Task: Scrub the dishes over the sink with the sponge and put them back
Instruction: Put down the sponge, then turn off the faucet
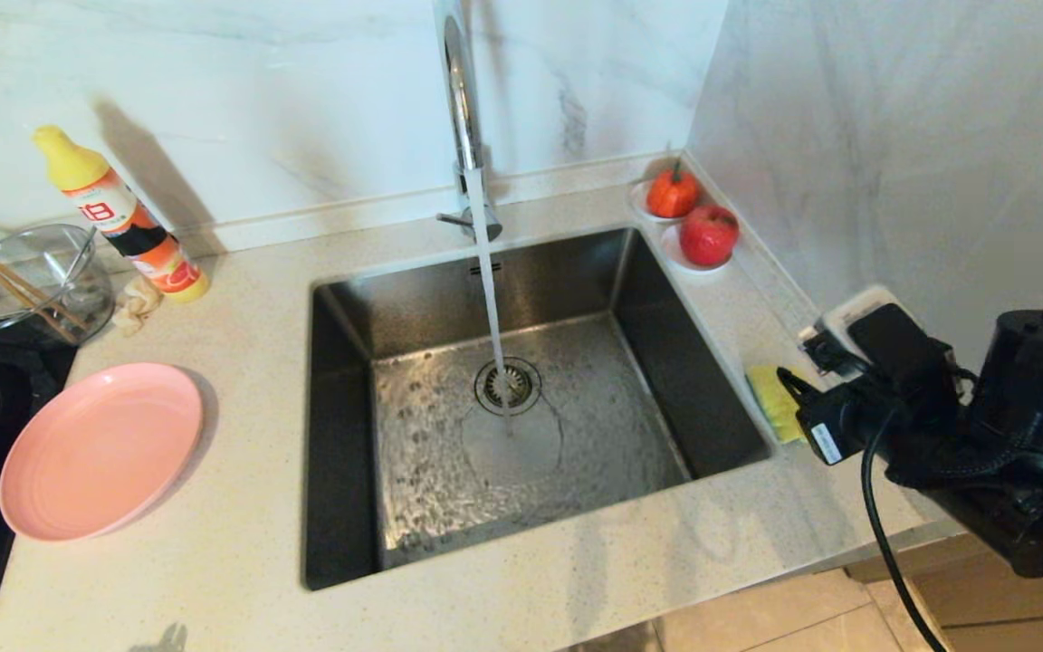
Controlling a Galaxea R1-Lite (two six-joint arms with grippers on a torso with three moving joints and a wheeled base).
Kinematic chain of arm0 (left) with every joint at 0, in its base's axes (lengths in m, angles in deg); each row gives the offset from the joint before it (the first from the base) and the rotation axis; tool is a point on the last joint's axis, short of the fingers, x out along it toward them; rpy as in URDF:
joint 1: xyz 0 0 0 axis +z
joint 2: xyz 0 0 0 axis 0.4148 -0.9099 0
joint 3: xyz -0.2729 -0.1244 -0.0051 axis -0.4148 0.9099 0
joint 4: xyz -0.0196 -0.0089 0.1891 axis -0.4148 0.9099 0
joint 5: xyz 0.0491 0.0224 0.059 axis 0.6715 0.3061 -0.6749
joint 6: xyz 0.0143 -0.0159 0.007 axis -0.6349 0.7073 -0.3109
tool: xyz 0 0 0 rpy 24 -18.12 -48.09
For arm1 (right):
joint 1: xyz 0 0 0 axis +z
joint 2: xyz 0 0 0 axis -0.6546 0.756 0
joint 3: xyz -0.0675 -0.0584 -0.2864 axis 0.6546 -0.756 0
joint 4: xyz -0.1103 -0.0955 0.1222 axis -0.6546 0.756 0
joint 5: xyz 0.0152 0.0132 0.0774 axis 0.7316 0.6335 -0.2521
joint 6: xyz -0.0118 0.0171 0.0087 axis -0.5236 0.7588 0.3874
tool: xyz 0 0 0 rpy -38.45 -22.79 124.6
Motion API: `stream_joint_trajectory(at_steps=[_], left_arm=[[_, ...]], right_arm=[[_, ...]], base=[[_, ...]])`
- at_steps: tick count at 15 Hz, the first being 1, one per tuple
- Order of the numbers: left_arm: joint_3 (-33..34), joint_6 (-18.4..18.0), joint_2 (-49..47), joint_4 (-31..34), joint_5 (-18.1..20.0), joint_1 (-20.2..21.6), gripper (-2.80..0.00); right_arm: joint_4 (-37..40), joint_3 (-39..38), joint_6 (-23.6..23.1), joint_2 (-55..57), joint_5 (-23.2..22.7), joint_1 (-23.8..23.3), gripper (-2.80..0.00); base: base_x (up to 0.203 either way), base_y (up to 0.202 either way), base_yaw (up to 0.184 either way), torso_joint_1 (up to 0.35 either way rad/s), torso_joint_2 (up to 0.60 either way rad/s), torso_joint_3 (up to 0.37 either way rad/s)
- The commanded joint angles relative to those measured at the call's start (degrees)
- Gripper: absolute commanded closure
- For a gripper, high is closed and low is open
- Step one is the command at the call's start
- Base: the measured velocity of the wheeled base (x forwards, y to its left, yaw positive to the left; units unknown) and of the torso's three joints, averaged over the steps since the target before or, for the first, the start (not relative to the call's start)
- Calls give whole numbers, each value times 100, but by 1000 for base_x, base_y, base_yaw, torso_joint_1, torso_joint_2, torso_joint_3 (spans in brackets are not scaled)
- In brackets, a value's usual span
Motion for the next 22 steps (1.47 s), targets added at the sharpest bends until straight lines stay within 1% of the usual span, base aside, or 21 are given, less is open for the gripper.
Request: stream_joint_trajectory(at_steps=[1, 3, 4, 6, 8, 10, 11, 13, 14, 15, 18, 19, 20, 22], left_arm=[[229, 3, 8, -7, -5, -5, 0], [229, 3, 8, -7, -5, 2, 0], [229, 3, 8, -1, -5, 2, 0], [229, 3, 8, -7, -5, 2, 0], [229, 3, 8, -7, -5, 2, 0], [229, 3, 8, -7, -5, 2, 0], [229, 3, 8, -7, -5, 2, 0], [229, 3, 8, -7, -5, 2, 0], [229, 3, 8, -7, -5, 2, 0], [229, 3, 8, -7, -5, 2, 0], [229, 3, 8, -7, -5, 2, 0], [229, 3, 8, -7, -5, -3, 0], [229, 3, 8, -7, -5, 2, 0], [229, 3, 8, -7, -5, 2, 0]], right_arm=[[333, 30, 616, -655, -18, 226, 0], [998, 36, 1159, -1262, -243, 392, 0], [1289, 37, 1390, -1556, -463, 432, 0], [1750, -11, 1770, -2170, -1070, 469, 0], [2181, -105, 1896, -2733, -1583, 478, 0], [2605, -269, 1939, -3309, -2198, 357, 0], [2804, -338, 1945, -3517, -2553, 65, 0], [3161, -416, 1955, -3875, -3314, -812, 0], [3415, -457, 1958, -4127, -3782, -1266, 0], [3742, -492, 1960, -4469, -4206, -1604, 0], [4849, -567, 1949, -5505, -5179, -2179, 0], [5072, -657, 1944, -5768, -5434, -2423, 0], [5176, -817, 1939, -6004, -5571, -2565, 0], [5278, -1201, 1916, -6571, -5675, -2778, 0]], base=[[0, 0, 0, 0, 0, 0], [0, 0, 0, 0, 0, 0], [0, 0, 0, 0, 0, 0], [0, 0, 0, 0, 0, 0], [0, 0, 0, 0, 0, 0], [0, 0, 0, 0, 0, 0], [0, 0, 0, 0, 0, 0], [0, 0, 0, 0, 0, 0], [0, 0, 0, 0, 0, 0], [0, 0, 0, 0, 0, 0], [0, 0, 0, 0, 0, 0], [0, 0, 0, 0, 0, 0], [0, 0, 0, 0, 0, 0], [0, 0, 0, 0, 0, 0]])
